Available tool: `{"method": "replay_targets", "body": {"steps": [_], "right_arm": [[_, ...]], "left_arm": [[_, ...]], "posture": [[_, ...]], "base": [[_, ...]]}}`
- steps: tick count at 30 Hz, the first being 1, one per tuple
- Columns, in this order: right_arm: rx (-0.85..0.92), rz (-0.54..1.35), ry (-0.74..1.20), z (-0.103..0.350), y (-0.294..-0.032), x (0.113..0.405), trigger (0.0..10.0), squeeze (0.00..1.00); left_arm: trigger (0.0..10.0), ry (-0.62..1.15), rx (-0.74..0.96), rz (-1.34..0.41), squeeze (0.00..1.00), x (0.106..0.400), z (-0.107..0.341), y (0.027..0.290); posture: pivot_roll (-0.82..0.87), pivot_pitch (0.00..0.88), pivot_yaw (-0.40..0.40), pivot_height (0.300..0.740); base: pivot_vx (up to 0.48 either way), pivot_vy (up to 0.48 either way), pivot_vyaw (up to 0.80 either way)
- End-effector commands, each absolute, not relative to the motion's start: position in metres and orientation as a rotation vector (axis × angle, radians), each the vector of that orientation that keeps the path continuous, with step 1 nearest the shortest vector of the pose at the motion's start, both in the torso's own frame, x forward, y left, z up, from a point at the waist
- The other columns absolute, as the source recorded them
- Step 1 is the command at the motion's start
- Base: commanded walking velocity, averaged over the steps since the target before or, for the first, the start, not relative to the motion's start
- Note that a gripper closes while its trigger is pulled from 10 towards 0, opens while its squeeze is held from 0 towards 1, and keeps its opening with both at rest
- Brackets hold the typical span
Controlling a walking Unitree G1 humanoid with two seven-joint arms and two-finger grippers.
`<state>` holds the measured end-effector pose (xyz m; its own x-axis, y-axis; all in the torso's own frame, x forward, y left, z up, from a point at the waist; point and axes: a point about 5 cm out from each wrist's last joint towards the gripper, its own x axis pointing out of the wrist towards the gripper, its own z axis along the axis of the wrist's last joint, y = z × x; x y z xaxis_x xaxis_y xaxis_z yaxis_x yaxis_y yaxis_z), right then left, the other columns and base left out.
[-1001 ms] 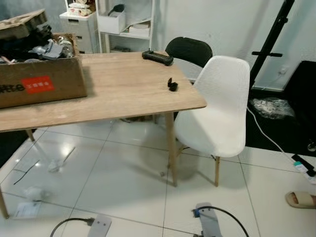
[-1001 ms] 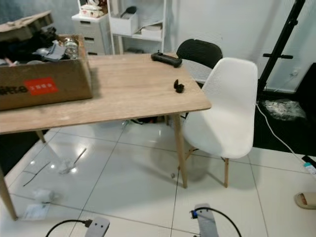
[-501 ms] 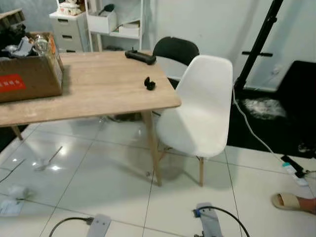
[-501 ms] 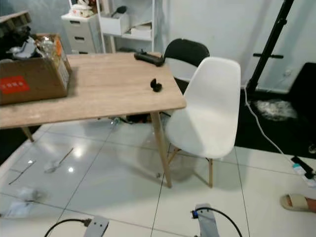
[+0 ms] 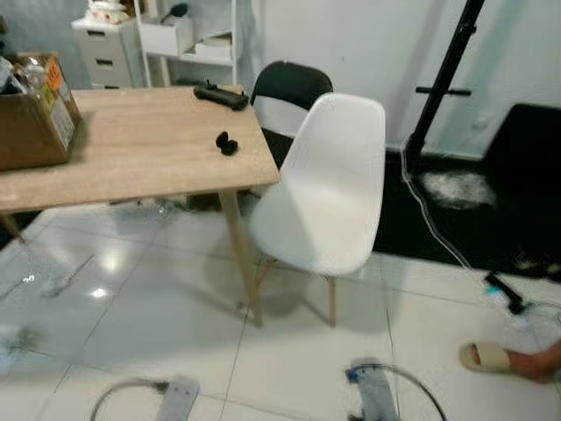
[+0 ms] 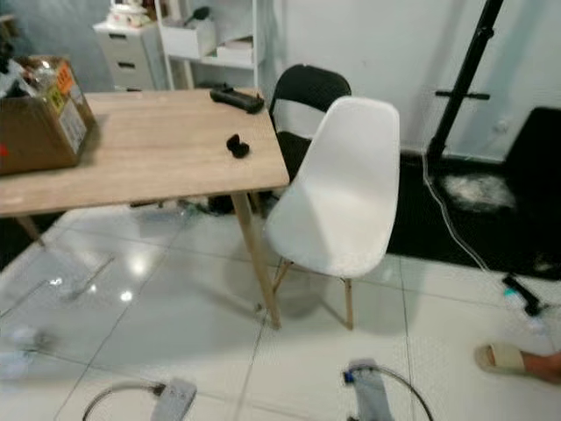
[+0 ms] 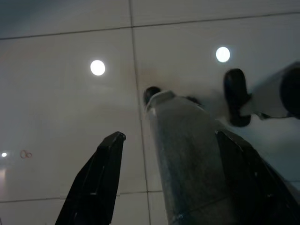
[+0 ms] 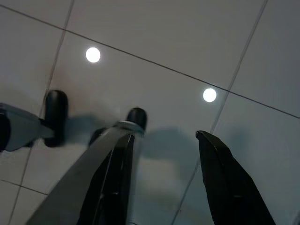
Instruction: Picking trash to rubbish bin
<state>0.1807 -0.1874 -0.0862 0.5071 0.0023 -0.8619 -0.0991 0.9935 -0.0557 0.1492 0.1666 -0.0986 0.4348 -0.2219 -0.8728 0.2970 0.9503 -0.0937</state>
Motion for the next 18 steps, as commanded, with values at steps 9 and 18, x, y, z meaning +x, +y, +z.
{"method": "replay_targets", "body": {"steps": [9, 18], "right_arm": [[-0.056, 0.025, 1.039, -0.0862, -0.1860, 0.1816, 10.0, 0.00], [-0.015, -0.049, 1.032, -0.0852, -0.1937, 0.1818, 10.0, 0.00]], "left_arm": [[10.0, 1.104, 0.060, -0.339, 0.00, 0.1442, -0.1007, 0.1643], [10.0, 1.099, 0.056, -0.344, 0.00, 0.1444, -0.1007, 0.1613]], "posture": [[0.03, 0.000, 0.002, 0.740], [0.02, 0.000, 0.007, 0.740]], "base": [[0.000, -0.348, 0.00], [0.000, -0.337, 0.00]]}}
